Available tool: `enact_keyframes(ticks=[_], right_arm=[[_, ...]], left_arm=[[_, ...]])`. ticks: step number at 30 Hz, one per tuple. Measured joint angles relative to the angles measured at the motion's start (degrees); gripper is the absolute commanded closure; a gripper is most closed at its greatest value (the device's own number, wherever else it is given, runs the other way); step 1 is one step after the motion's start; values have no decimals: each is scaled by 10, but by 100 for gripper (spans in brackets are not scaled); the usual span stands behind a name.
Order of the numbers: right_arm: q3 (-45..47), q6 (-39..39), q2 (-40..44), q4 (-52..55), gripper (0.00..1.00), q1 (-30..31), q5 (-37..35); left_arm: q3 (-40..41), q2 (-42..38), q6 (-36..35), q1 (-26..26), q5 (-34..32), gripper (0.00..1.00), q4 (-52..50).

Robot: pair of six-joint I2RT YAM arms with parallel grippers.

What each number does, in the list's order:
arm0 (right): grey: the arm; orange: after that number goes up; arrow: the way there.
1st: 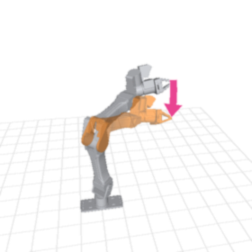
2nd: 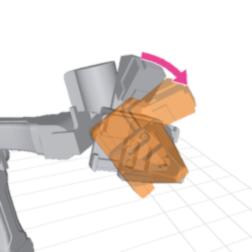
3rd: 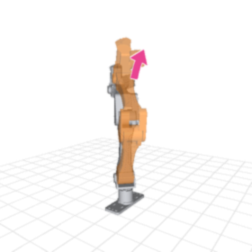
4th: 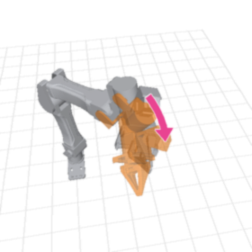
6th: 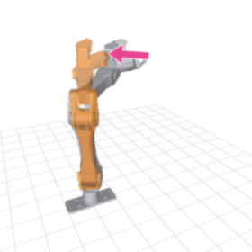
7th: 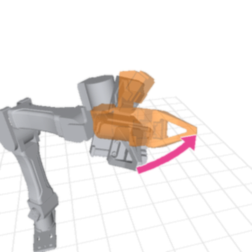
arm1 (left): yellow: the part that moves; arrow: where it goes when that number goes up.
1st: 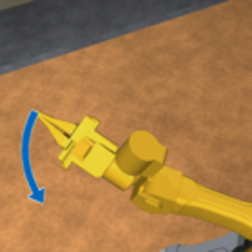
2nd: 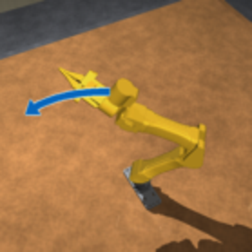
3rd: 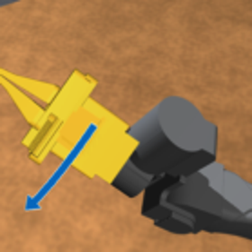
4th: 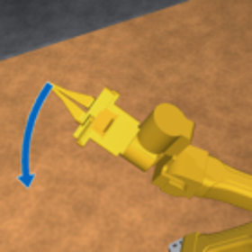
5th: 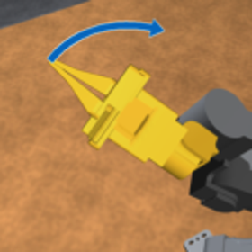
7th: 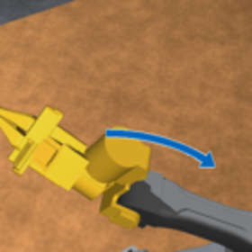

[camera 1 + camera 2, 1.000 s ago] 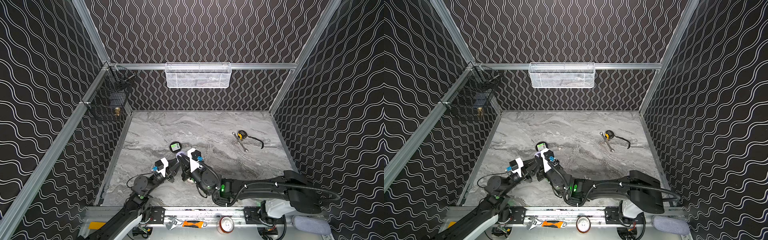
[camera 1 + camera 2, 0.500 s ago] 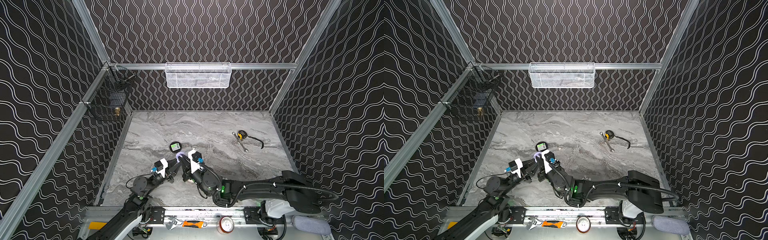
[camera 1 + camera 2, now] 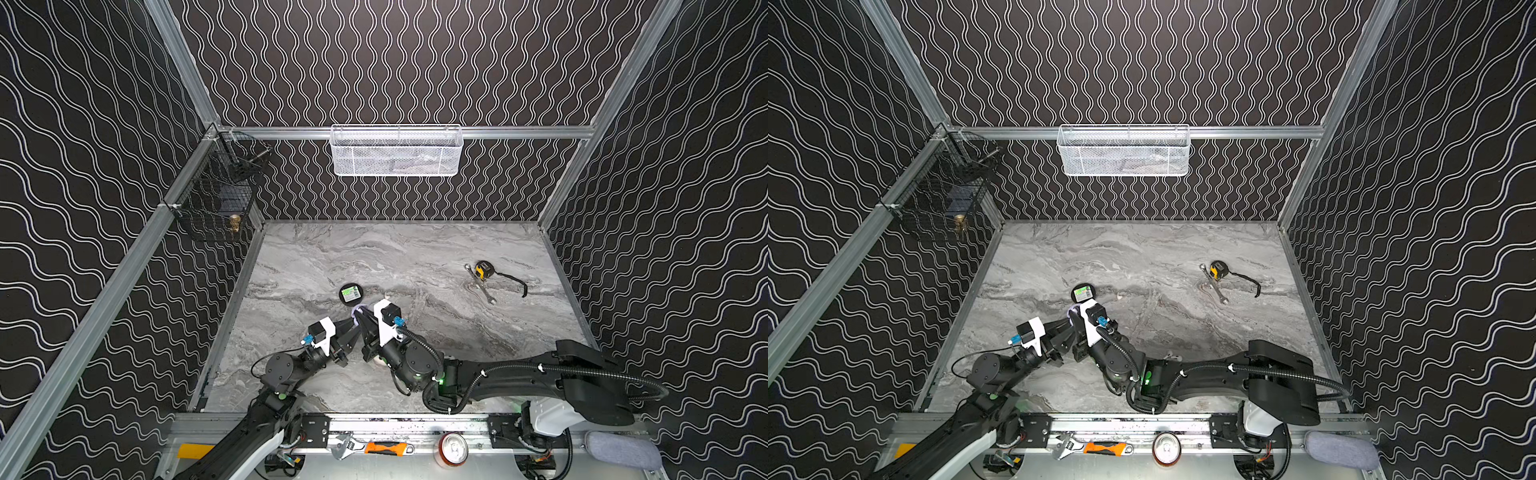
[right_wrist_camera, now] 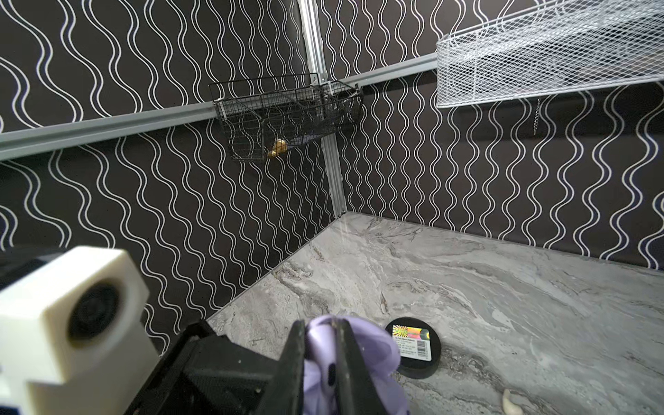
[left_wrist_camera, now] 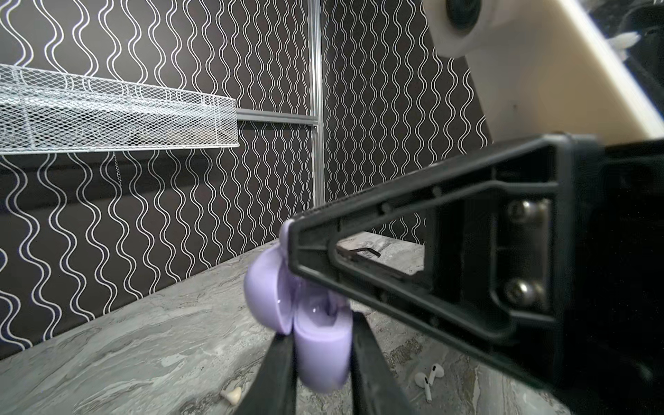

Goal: Insert wireless bluetooth earbuds into charging case
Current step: Insert the wireless bluetooth earbud into the charging case.

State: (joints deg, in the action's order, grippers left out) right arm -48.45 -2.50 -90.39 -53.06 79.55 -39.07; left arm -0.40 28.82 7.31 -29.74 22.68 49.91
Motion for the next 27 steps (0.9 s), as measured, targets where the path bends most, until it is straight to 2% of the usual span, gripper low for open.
enact_keyframes(ticks=[18, 27], right_arm=[[61, 10, 14, -52, 85, 0, -1], [58, 1, 14, -50, 84, 2, 2]], left_arm=[[0, -1, 0, -2, 20, 100, -20], [0, -2, 0, -2, 19, 100, -20]])
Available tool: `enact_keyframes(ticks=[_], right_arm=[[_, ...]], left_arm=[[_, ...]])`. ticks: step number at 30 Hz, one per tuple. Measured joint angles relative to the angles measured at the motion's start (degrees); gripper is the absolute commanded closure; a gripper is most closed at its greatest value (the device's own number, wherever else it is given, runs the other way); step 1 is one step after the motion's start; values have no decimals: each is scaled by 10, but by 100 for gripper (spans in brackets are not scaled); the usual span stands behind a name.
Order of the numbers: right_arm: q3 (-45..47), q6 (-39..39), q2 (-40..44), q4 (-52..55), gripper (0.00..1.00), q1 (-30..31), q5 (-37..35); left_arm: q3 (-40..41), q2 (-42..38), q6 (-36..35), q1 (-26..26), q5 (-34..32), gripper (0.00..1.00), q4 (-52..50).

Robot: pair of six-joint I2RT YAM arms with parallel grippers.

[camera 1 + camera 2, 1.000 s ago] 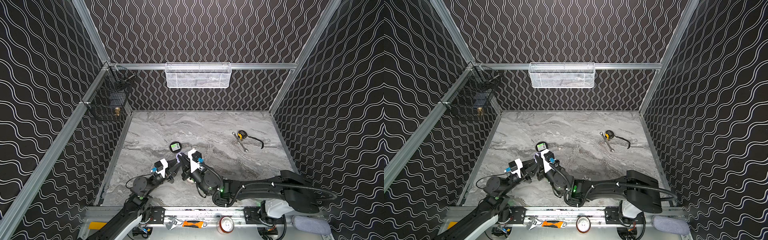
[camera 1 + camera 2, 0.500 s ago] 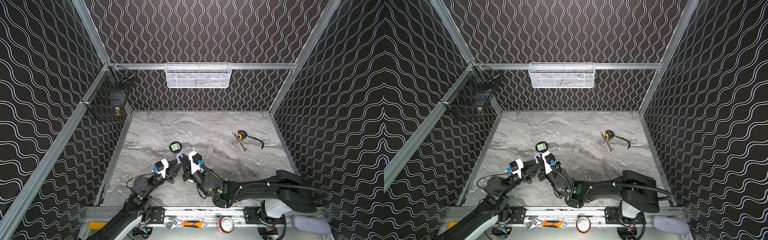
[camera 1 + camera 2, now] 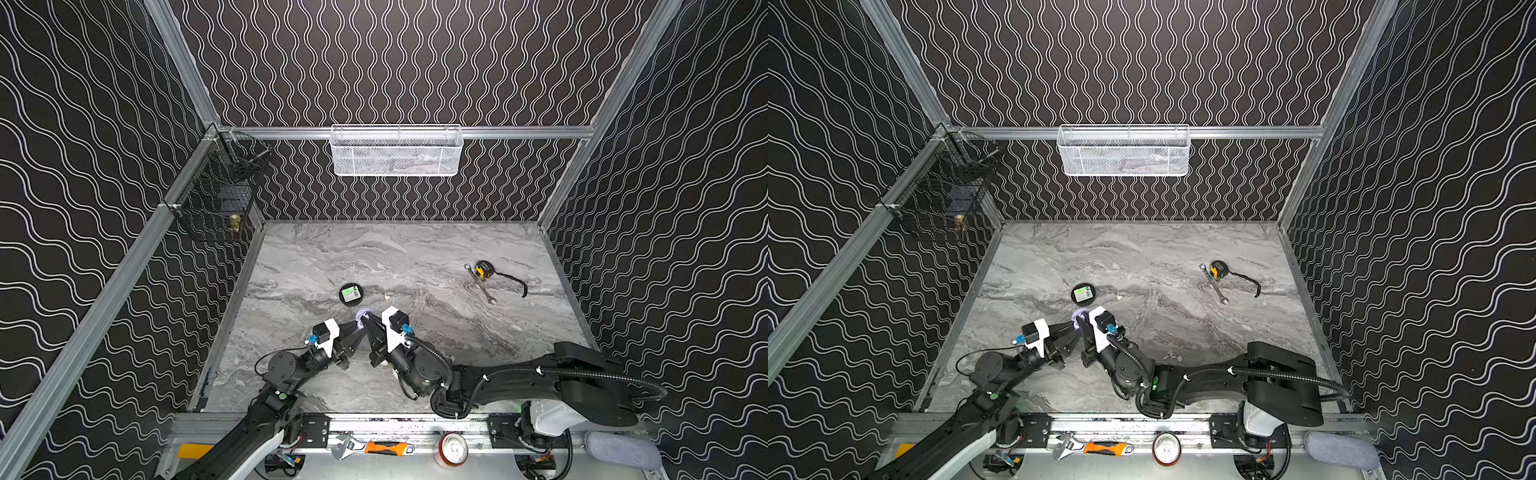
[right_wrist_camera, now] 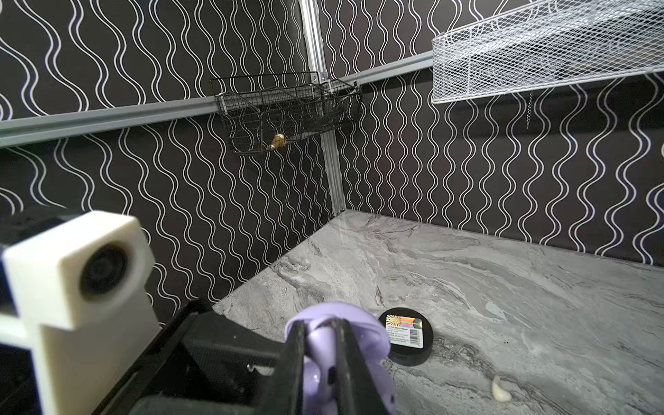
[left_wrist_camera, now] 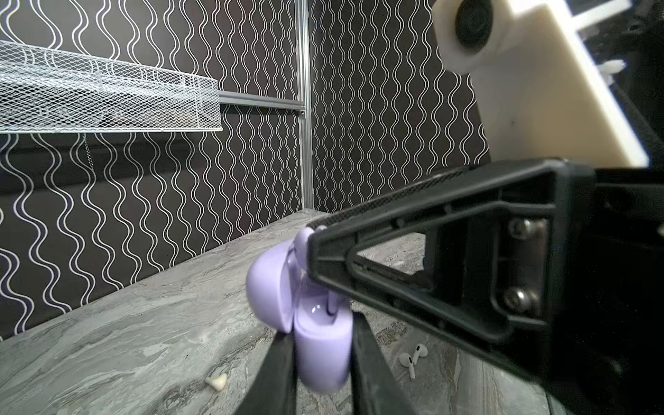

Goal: Insert wireless bluetooth earbuds into charging case
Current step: Insert the wireless bluetooth earbud into the charging case.

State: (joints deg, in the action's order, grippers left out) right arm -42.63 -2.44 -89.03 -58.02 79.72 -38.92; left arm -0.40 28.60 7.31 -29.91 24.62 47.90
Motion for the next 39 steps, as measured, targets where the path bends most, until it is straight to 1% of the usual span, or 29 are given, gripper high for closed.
enact_keyframes(ticks=[4, 7, 10, 13, 16, 20, 22, 26, 29, 31, 32, 34, 37, 39], right_arm=[[-3, -7, -3, 3, 78, 0, -1], [0, -11, -3, 5, 77, 1, -2], [1, -13, -3, 9, 72, 2, 0], [1, -12, -3, 12, 71, 4, 0], [1, -12, -3, 12, 66, 5, -2], [7, -3, 21, 27, 65, 16, -15], [13, 5, 47, 34, 66, 24, -29], [13, 15, 103, 65, 71, 33, -35], [5, 16, 144, 106, 71, 32, -55], [-13, 16, 169, 153, 73, 21, -60], [-28, 14, 178, 184, 74, 9, -59], [-68, -10, 191, 264, 77, -32, -50], [-89, -48, 201, 355, 75, -93, -17], [-87, -60, 205, 405, 72, -111, 9]], left_arm=[[0, 0, 0, 0, -2, 100, 0], [0, 0, 0, 0, -9, 100, 0], [0, 2, 0, 1, -13, 100, 0], [0, 5, 0, 1, -13, 100, 2], [0, 9, 0, 1, -13, 100, 5], [0, 8, 0, 1, -11, 100, 13], [0, 10, -1, 1, -7, 100, 23], [0, 16, -2, 1, -3, 100, 28], [-5, 24, -2, 1, 8, 100, 30], [-9, 28, -5, 0, 22, 100, 30], [-10, 30, -7, 0, 27, 100, 30], [-11, 39, -13, -1, 38, 100, 36], [-11, 56, -14, -5, 60, 100, 48], [-14, 70, -15, -9, 70, 100, 58]])
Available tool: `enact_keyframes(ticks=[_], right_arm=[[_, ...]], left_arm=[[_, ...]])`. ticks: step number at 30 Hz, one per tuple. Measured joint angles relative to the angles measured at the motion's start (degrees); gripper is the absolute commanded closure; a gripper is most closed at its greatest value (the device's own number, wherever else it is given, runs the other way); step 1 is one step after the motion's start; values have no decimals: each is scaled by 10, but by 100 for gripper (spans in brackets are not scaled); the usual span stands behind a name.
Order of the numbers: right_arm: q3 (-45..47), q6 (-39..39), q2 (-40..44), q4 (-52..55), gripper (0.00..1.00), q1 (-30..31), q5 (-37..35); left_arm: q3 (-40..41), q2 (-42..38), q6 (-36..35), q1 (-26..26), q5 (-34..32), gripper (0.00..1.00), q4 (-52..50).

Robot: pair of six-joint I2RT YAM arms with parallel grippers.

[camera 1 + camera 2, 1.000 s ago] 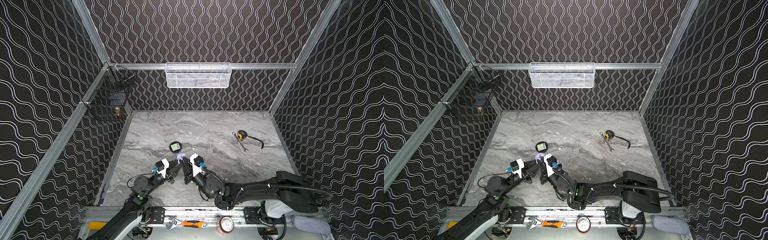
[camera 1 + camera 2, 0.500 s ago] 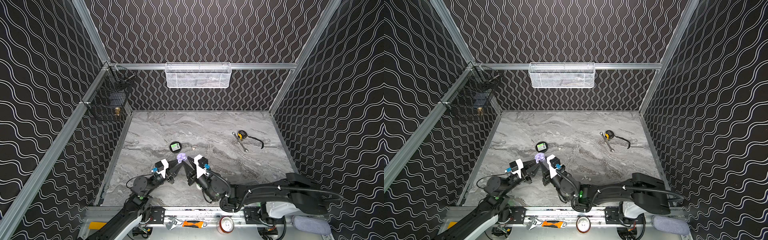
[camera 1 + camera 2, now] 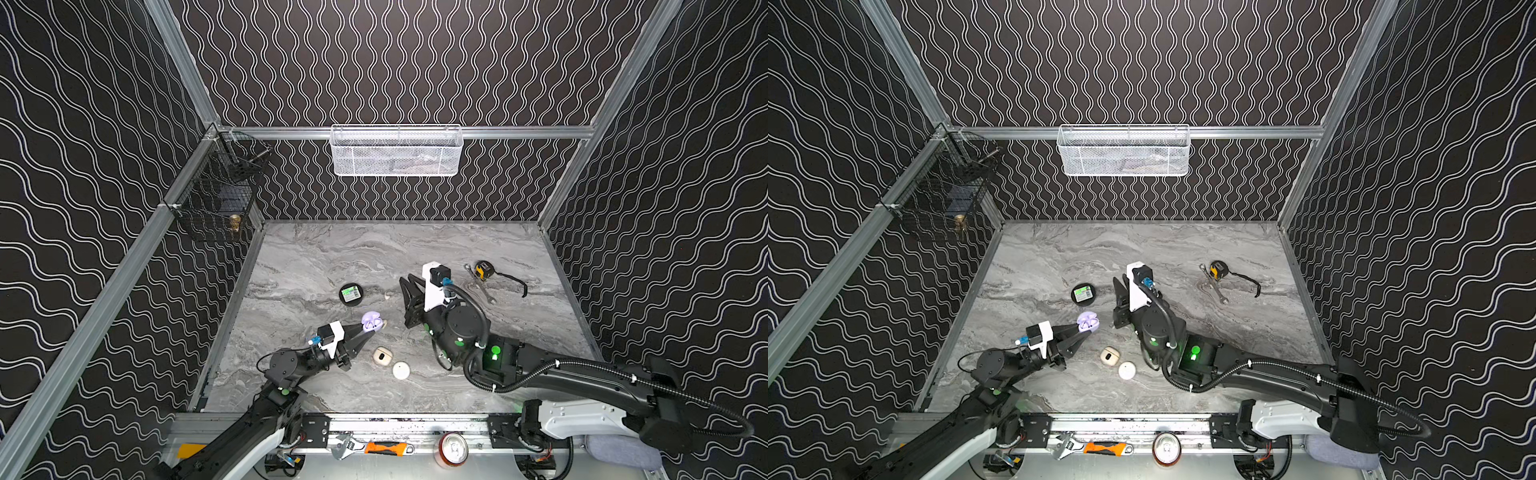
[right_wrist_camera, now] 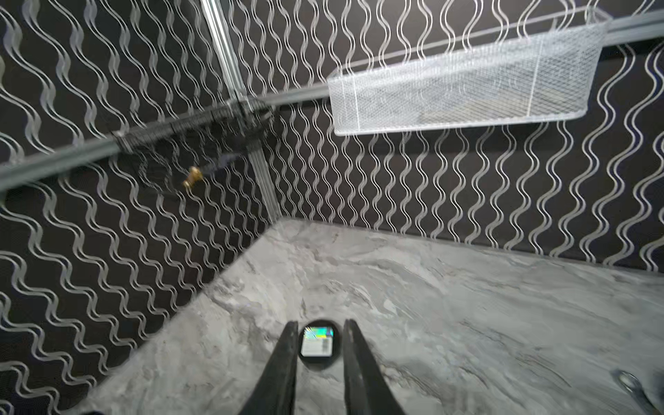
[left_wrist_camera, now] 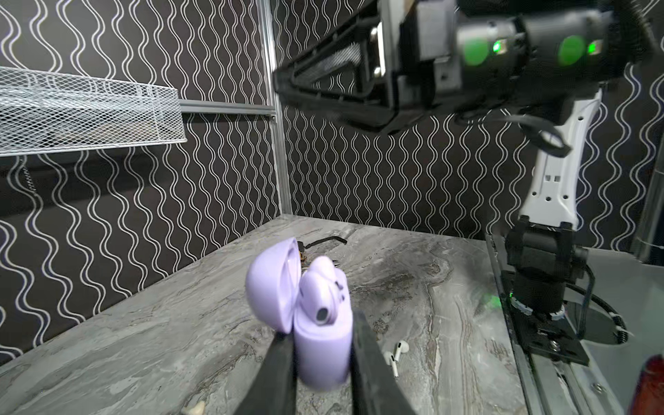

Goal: Insert wireless bluetooth earbuds into charging case
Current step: Insert the wireless bluetooth earbud into the charging case.

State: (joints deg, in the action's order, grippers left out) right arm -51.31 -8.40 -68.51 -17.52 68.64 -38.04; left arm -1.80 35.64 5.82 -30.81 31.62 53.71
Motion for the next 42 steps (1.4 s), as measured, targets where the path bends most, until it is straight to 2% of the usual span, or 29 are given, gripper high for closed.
enact_keyframes(ticks=[5, 9, 12, 15, 18, 28, 42], right_arm=[[2, -2, 2, 66, 68, -6, 48], [0, 0, 8, 90, 75, -3, 100], [-5, 9, 7, 97, 84, 26, 124], [-18, 28, -7, 99, 89, 75, 129], [-36, 35, -25, 108, 91, 94, 131], [-107, 35, -77, 137, 95, 100, 111], [-85, 29, -85, 162, 95, 99, 100]], left_arm=[[-6, 41, -2, -4, 28, 100, 31], [-12, 56, -2, -5, 32, 100, 37], [-12, 52, -2, -5, 32, 100, 35], [-13, 40, -2, -5, 26, 100, 27], [-13, 29, -4, -5, 17, 100, 15], [-13, 23, -4, -6, 14, 100, 2], [-13, 15, -17, -6, -1, 100, -14]])
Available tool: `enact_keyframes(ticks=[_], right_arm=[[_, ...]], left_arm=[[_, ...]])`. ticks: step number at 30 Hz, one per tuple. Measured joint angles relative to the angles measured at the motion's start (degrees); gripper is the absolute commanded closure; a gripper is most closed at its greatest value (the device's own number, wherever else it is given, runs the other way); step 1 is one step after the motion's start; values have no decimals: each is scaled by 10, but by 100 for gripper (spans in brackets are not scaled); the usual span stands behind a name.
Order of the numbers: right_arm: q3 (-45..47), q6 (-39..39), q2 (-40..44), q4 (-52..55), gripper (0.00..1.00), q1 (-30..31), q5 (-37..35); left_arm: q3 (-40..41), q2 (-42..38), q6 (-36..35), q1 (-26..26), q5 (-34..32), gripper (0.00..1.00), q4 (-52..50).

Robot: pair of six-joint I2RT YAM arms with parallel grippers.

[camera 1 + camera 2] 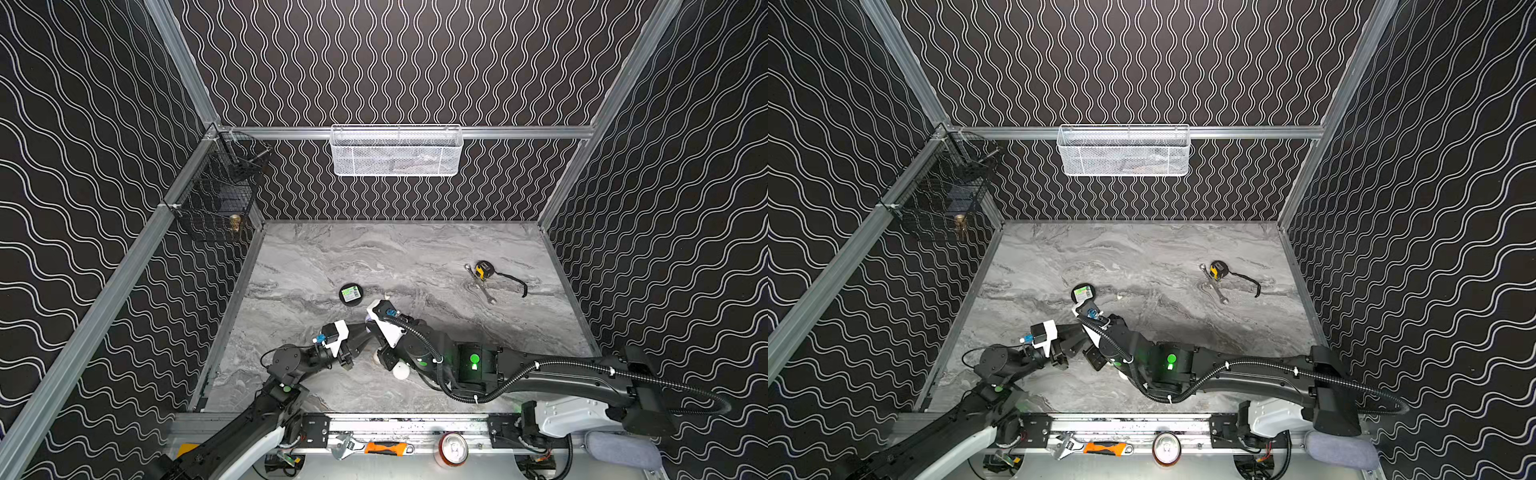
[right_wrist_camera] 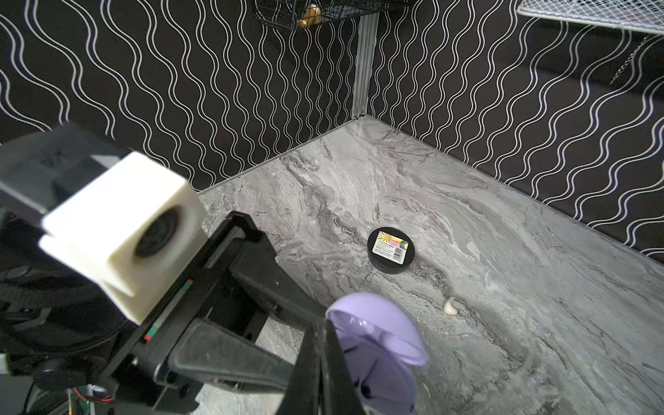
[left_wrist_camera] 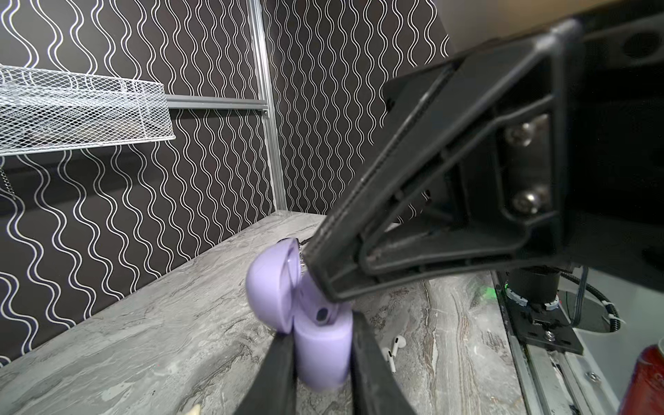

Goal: Insert wireless bluetooth earbuds into charging case
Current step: Insert the wireless bluetooth earbud into the charging case.

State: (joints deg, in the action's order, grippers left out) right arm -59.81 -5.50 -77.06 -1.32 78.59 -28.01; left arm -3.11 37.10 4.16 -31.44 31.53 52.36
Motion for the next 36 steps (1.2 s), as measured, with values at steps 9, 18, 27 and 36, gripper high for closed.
enact_keyframes(ticks=[9, 18, 27, 36], right_arm=[[-2, -14, -4, 14, 94, 1, -1], [-8, -11, 33, 14, 95, 0, -2], [-37, -9, -19, 26, 97, -11, -24], [-8, -16, -14, 16, 98, -17, -24]], left_arm=[[0, -6, 0, 0, -3, 100, -2], [0, 7, 0, 0, -2, 100, 6], [0, -4, 0, 0, -3, 100, 6], [1, 4, 0, 0, 0, 100, -6]])
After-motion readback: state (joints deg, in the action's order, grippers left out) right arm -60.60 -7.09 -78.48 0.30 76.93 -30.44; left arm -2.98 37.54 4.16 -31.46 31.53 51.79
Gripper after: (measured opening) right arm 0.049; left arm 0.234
